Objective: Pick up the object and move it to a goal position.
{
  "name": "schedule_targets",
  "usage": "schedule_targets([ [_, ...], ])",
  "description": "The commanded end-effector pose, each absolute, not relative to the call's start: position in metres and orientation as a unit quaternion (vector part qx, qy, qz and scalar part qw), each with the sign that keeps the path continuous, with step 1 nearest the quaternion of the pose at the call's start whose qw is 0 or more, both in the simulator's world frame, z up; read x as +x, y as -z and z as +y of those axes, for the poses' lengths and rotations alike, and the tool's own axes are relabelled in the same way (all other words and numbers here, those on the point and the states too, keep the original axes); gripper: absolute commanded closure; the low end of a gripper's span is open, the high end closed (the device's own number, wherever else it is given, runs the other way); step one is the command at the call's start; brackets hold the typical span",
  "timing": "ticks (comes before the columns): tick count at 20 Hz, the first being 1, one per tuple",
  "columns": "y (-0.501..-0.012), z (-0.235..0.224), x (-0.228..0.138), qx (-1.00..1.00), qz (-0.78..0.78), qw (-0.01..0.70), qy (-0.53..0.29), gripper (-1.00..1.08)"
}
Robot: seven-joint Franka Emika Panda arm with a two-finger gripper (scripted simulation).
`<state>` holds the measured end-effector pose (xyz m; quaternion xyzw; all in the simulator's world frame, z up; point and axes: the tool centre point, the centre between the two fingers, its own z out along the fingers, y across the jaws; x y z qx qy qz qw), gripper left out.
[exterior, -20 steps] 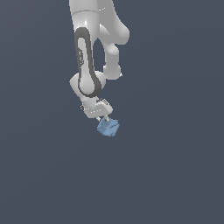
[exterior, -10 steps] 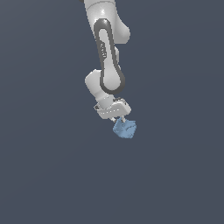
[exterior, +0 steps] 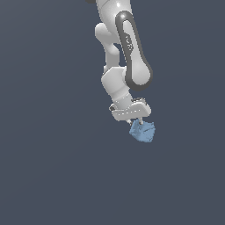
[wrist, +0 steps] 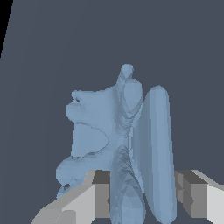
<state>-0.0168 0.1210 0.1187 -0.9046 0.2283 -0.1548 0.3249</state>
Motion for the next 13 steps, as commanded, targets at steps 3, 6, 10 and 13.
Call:
schedule_targets([
  [3, -0.128, 0.142, -0.007, -0.905, 0.229, 0.324, 0.155, 1.08],
  [6, -0.131, 0.150, -0.003, -0.905, 0.229, 0.324, 0.155, 1.08],
  [10, -0.133, 0.155, 0.000, -0.905, 0.229, 0.324, 0.155, 1.08],
  [13, -0.133, 0.156, 0.000, -0.905, 0.228, 0.323, 0.155, 1.08],
])
